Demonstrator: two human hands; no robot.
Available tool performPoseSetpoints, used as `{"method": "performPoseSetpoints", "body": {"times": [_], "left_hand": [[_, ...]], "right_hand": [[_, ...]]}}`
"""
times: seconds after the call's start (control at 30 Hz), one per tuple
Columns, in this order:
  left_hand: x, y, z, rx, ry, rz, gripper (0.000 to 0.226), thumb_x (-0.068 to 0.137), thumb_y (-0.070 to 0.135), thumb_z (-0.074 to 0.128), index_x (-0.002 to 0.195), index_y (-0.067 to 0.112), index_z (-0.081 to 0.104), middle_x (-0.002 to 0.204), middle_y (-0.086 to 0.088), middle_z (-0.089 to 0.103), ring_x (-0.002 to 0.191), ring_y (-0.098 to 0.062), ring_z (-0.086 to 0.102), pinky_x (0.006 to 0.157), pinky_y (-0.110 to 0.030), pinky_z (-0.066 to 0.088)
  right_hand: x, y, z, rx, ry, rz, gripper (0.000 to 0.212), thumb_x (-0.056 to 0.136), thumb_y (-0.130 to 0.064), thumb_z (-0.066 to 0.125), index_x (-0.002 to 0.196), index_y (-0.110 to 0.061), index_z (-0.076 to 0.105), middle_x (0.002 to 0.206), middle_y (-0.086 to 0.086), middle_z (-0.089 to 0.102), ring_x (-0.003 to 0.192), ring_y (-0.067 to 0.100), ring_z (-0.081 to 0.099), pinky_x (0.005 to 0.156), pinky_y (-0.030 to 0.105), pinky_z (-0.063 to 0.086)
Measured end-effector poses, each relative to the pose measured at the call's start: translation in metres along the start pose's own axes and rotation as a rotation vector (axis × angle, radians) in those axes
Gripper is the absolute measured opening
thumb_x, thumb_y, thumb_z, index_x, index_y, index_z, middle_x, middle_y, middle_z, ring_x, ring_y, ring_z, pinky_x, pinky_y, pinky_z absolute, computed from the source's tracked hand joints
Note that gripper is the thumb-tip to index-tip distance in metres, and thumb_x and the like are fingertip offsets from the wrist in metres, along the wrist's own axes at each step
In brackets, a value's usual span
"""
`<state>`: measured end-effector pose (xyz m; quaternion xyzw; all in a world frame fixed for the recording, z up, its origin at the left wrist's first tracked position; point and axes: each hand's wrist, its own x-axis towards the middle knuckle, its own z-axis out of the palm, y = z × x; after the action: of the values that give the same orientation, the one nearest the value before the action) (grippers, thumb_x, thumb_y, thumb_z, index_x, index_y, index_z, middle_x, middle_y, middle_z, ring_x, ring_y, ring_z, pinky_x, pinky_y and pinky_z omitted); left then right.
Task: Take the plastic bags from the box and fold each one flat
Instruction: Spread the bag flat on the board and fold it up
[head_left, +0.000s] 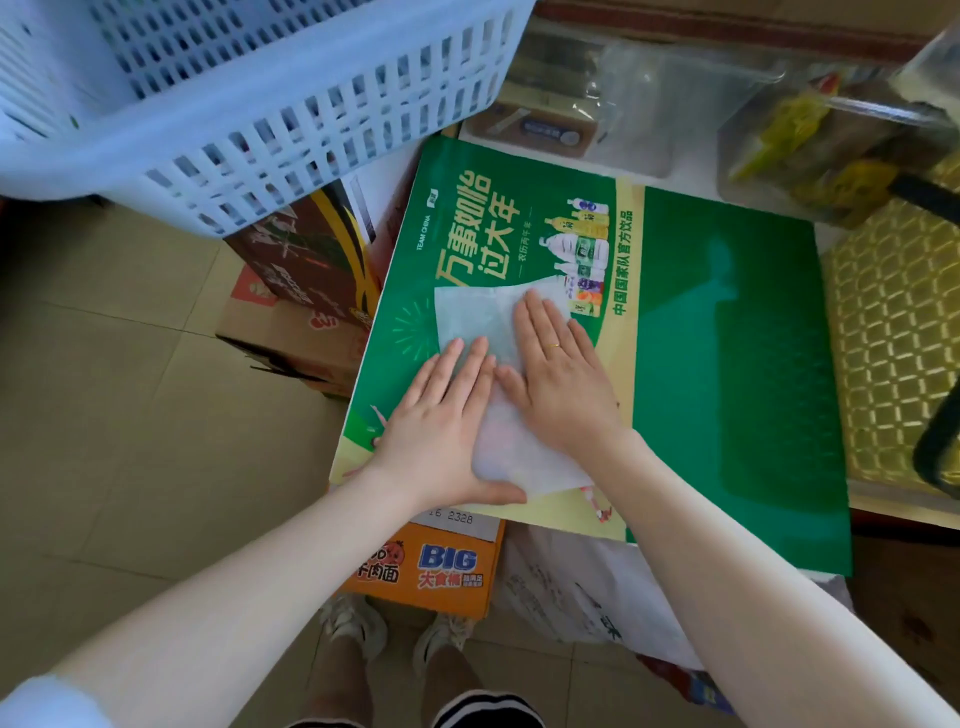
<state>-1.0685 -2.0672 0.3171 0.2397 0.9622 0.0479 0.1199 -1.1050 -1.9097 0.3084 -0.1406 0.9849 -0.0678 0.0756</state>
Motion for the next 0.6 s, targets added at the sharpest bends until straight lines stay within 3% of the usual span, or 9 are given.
{"method": "performPoseSetpoints", "body": {"times": [0.07,0.23,0.33,0.4,0.5,0.6], "left_hand": [[0.000,0.000,-0.001,0.004,-0.002,-0.002,0.130,0.050,0.090,0.027,0.146,0.006,0.005,0.155,-0.011,-0.002,0.142,-0.028,-0.008,0.113,-0.038,-0.010],[0.001,0.001,-0.001,0.030,-0.015,-0.043,0.131,0.047,0.090,0.023,0.146,0.009,-0.004,0.155,-0.007,-0.014,0.138,-0.032,-0.022,0.110,-0.043,-0.017],[0.002,0.002,0.000,0.043,-0.017,-0.054,0.131,0.048,0.091,0.028,0.146,0.010,-0.004,0.155,-0.007,-0.014,0.138,-0.036,-0.022,0.110,-0.047,-0.016],[0.001,0.002,0.000,0.026,-0.020,-0.054,0.132,0.047,0.091,0.032,0.146,0.011,-0.003,0.155,-0.008,-0.012,0.138,-0.035,-0.021,0.110,-0.046,-0.016],[0.001,0.002,-0.002,0.024,-0.020,-0.052,0.134,0.048,0.091,0.039,0.146,0.011,-0.003,0.155,-0.009,-0.012,0.138,-0.036,-0.021,0.110,-0.046,-0.016],[0.000,0.002,-0.005,0.038,-0.046,-0.051,0.132,0.051,0.092,0.036,0.145,0.012,-0.012,0.153,-0.007,-0.023,0.137,-0.035,-0.026,0.110,-0.046,-0.016]], "right_hand": [[0.010,0.005,-0.001,0.012,0.000,0.012,0.077,0.087,-0.055,-0.001,0.149,-0.010,0.004,0.158,0.005,0.001,0.146,0.019,0.000,0.114,0.028,-0.006],[0.033,0.013,-0.002,0.048,-0.041,0.061,0.063,0.099,-0.044,0.020,0.149,-0.011,0.002,0.158,0.004,-0.002,0.146,0.016,-0.003,0.116,0.032,-0.004],[0.041,0.018,-0.006,0.054,-0.026,0.075,0.064,0.098,-0.046,0.019,0.149,-0.010,0.000,0.158,0.005,-0.004,0.146,0.017,-0.005,0.116,0.034,-0.006],[0.033,0.016,-0.012,0.047,0.073,0.060,0.069,0.095,-0.050,0.015,0.149,-0.008,0.003,0.158,0.009,-0.001,0.146,0.021,-0.002,0.115,0.035,-0.007],[-0.003,0.009,-0.024,0.065,0.230,-0.052,0.061,0.098,-0.045,0.021,0.143,-0.005,0.029,0.154,0.015,0.021,0.141,0.027,0.019,0.112,0.043,0.020],[-0.049,0.012,-0.027,0.099,0.197,-0.173,0.047,0.095,-0.039,0.034,0.128,-0.008,0.047,0.144,0.011,0.039,0.122,0.024,0.040,0.090,0.035,0.048]]}}
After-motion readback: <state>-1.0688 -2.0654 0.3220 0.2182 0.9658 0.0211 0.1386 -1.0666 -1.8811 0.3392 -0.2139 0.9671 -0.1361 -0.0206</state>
